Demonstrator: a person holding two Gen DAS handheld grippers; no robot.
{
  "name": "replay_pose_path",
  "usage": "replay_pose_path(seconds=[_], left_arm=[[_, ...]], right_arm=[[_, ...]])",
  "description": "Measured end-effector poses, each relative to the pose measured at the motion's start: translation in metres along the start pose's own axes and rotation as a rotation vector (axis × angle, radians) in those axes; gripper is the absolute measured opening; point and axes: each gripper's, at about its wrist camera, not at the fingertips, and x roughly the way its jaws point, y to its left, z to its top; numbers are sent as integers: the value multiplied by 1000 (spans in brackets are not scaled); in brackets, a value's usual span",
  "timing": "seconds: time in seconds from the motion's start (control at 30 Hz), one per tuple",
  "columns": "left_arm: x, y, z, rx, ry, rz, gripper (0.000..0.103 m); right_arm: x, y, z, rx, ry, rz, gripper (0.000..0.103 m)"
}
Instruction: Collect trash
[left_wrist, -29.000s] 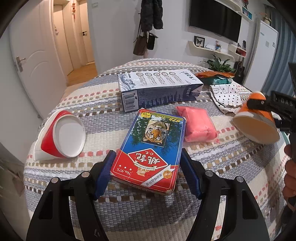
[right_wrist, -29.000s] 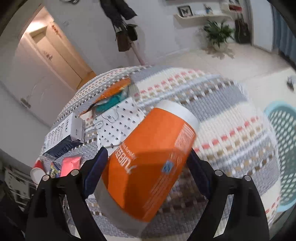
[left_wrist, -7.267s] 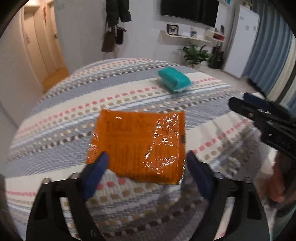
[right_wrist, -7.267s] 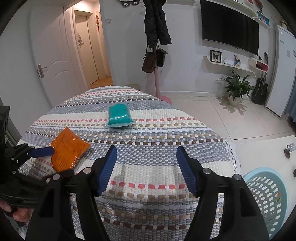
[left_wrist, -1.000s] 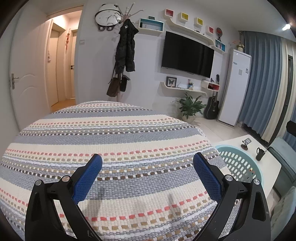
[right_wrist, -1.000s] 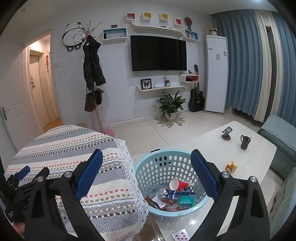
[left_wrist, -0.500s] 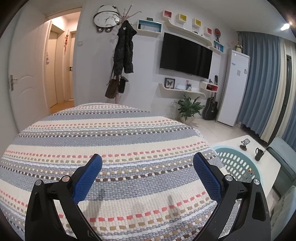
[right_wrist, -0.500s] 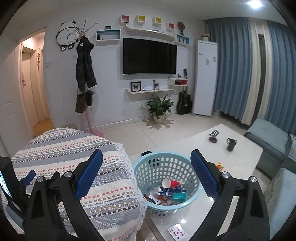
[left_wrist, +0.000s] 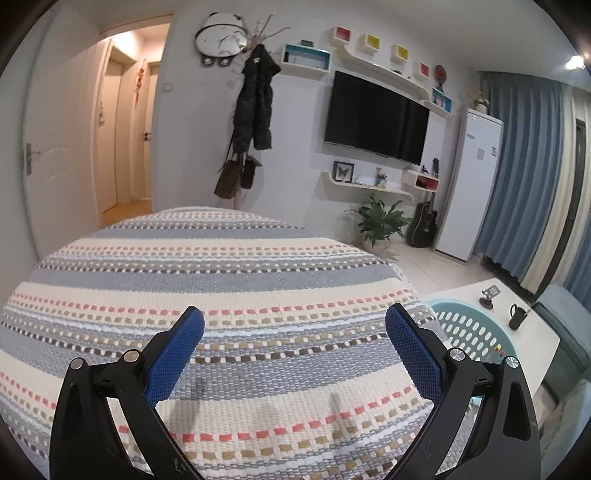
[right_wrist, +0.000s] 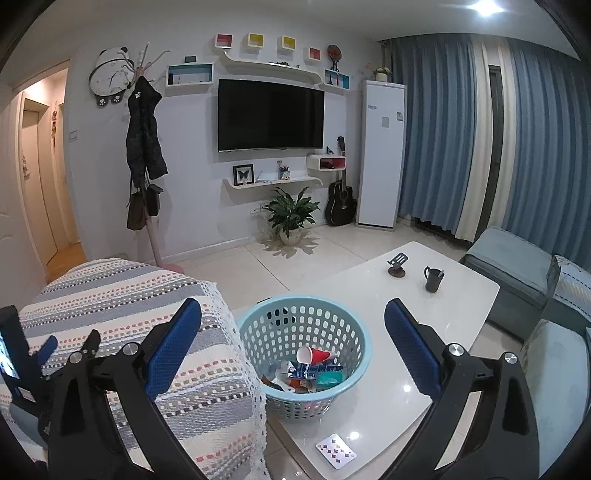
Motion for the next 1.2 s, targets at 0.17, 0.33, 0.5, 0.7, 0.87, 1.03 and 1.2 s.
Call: replay_pose_path(seconds=[0.17, 0.33, 0.5, 0.7, 0.87, 1.03, 1.2], left_arm=[[-4, -2, 1, 15, -29, 18, 95], [1, -5, 4, 29, -19, 87, 95], [1, -23, 17, 114, -6, 157, 95], [-16, -44, 42, 123, -33, 182, 95], [-31, -63, 58, 117, -59, 178, 95], [-42, -73, 66, 85, -51, 136, 95], [-54, -72, 74, 47, -88, 138, 95]], right_arm=[[26, -9, 1, 4, 7, 54, 95], [72, -16, 6, -7, 11, 129, 95], [125, -20, 13, 8, 65, 190, 95], [143, -19, 16, -23, 60, 223, 95], [138, -30, 21, -55, 54, 255, 95], [128, -27, 34, -115, 39, 271, 95], [111, -12, 40, -176, 17, 279, 95]])
